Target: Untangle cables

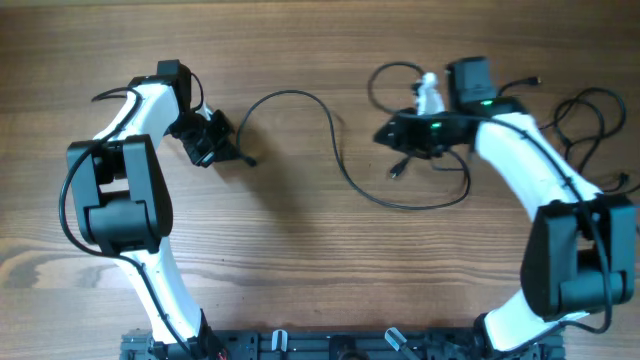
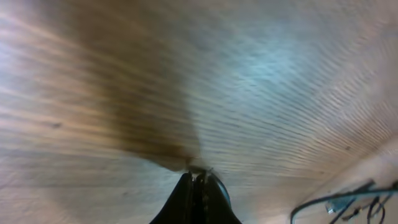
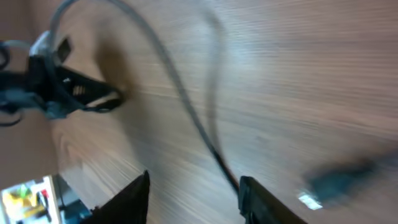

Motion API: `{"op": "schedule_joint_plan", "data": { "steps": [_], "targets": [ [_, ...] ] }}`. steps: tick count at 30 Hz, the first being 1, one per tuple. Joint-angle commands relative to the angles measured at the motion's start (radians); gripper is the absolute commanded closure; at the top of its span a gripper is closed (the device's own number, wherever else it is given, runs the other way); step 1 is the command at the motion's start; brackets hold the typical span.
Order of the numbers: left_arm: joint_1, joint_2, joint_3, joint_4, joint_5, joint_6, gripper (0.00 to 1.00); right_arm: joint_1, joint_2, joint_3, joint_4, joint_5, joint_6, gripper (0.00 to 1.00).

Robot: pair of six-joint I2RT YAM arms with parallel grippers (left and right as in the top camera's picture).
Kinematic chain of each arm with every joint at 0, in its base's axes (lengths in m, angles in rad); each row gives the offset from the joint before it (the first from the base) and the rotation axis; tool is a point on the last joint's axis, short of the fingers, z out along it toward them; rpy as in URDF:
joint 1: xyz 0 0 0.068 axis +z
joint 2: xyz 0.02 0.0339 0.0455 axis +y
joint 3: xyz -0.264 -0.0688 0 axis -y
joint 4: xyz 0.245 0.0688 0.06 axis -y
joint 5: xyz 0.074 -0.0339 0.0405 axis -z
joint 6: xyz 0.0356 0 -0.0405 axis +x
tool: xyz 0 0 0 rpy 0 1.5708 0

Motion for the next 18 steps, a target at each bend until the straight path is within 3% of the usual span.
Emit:
{"op": "schedule_joint_plan", "data": {
  "steps": [1, 8, 18],
  "targets": [
    [-0.006, 0.01, -0.003, 0.011, 0.098, 0.143, 0.96, 0.1, 0.009, -0.04, 0.119, -0.029, 0.102, 0.52],
    [-0.006, 0.01, -0.003, 0.01, 0.247, 0.286, 0.96, 0.234, 0.009, -0.076, 0.349, -0.029, 0.163, 0.46],
    [-0.006, 0.01, -0.003, -0.034, 0.451, 0.464, 0.96, 0.322, 0.028, -0.09, 0.5, -0.024, 0.263, 0.41]
  ]
}}
